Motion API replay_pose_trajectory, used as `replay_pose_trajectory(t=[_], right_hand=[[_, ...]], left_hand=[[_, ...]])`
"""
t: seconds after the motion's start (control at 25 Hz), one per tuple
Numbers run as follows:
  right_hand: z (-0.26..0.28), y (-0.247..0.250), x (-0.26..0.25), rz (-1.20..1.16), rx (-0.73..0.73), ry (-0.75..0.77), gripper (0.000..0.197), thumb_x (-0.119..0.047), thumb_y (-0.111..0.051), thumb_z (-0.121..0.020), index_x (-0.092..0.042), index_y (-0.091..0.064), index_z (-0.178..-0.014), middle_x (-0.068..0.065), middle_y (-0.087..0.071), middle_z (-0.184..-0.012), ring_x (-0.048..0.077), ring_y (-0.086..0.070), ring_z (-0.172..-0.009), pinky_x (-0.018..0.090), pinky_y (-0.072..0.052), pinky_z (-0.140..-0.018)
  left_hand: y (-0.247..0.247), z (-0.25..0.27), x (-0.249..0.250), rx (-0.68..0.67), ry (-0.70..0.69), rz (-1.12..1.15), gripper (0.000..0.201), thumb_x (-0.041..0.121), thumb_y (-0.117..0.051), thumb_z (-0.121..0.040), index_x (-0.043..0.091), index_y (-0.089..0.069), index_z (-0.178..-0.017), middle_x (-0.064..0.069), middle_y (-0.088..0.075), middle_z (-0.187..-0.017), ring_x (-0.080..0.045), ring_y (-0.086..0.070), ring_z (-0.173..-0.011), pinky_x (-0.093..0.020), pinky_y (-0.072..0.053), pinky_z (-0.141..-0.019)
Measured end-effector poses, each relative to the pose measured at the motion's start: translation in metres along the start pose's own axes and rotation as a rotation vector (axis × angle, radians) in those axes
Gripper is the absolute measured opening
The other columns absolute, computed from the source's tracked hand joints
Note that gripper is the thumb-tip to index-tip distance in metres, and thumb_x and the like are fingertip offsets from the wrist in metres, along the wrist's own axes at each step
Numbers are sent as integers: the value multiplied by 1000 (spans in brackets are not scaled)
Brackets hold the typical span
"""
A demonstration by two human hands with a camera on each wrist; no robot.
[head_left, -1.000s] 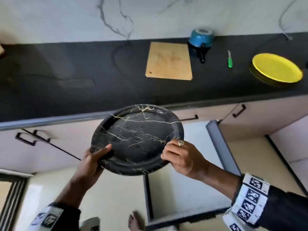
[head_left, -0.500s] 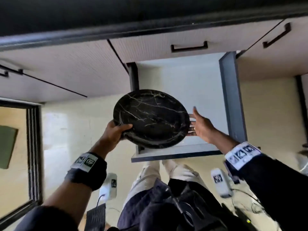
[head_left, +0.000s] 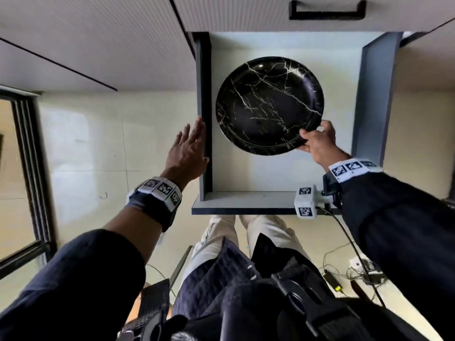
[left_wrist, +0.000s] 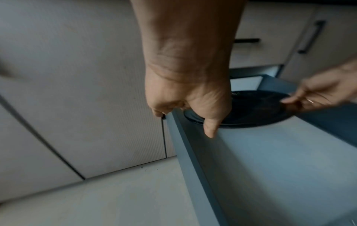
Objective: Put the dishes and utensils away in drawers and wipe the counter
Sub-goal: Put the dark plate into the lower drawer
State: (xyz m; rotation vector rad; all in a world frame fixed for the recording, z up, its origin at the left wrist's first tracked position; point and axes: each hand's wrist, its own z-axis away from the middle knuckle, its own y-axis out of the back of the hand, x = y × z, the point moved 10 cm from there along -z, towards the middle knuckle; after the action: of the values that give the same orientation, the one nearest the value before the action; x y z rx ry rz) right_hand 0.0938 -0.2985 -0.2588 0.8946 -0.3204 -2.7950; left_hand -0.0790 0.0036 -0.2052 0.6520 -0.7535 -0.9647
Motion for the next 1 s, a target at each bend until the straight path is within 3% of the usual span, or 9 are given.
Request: replay_pose_trajectory(t=[0.2,0.4,0.48,0.52,0.6,0.64,0.76,0.88,1.0], right_hand=[[-21,-14,24,14,45,-17,46,6,-65,-83,-20,-40,-111,19,-52,-131,34,-62,-111,38,-59,-52],[-49,-46,42,154,35,-74,46,4,-66,-84,-9,-46,-123,11,-58,-111,23,-61,-92,47,-57,-85],[-54,-52,45,220,64,-110,37,3,-67,-84,-5,-49,-117,10,-62,-94,19,-58,-82,44,-54,-93],[-58,-53,43,294,62,-101,34,3,-66,-85,-7,-49,-114,13,-64,-96,19,-56,-82,40,-55,-91],[-60,-66,38,467,-58,-75,40,2,-60,-89,-2,-49,-127,21,-60,-124,23,-57,-93,32,-54,-80],[-57,-67,33,573,-93,-44,44,0,-58,-90,1,-47,-133,21,-56,-132,27,-58,-102,31,-52,-80],[-25,-67,-6,969,-25,123,49,-10,-64,-83,-3,-53,-130,17,-56,-134,33,-57,-118,33,-48,-96],[49,-125,-75,957,-222,429,41,-12,-71,-80,-9,-63,-120,12,-63,-120,31,-61,-111,33,-48,-95],[146,-200,-149,880,-427,727,34,-12,-74,-81,-14,-66,-114,5,-65,-100,23,-64,-94,31,-50,-89]], left_hand=[[-16,0,6,-61,-46,-101,91,23,-61,-91,5,2,-155,-12,7,-163,-34,-5,-150,-39,-8,-122],[-21,-1,1,-33,-74,-104,85,9,-53,-88,2,-1,-155,-15,6,-163,-36,-10,-149,-42,-14,-122],[-23,1,1,-11,-82,-75,86,5,-52,-85,2,-3,-155,-14,5,-163,-37,-12,-149,-43,-16,-122],[-25,3,0,-5,-89,-61,86,4,-53,-85,3,-4,-155,-14,5,-163,-37,-13,-149,-43,-17,-121],[-26,7,-3,25,-101,-56,85,4,-55,-84,3,-8,-155,-13,3,-163,-36,-15,-148,-42,-19,-121],[-24,10,-5,49,-102,-51,84,4,-56,-83,3,-11,-155,-13,2,-163,-36,-16,-148,-42,-19,-121],[-9,30,-8,58,-85,-48,82,8,-57,-85,4,-14,-154,-13,8,-162,-32,-11,-150,-39,-16,-122],[38,58,-22,133,-26,5,79,18,-62,-86,6,-22,-153,-13,10,-162,-30,-14,-150,-38,-17,-121],[83,91,-58,246,72,91,74,24,-64,-88,8,-30,-151,-10,7,-164,-33,-30,-143,-39,-28,-115]])
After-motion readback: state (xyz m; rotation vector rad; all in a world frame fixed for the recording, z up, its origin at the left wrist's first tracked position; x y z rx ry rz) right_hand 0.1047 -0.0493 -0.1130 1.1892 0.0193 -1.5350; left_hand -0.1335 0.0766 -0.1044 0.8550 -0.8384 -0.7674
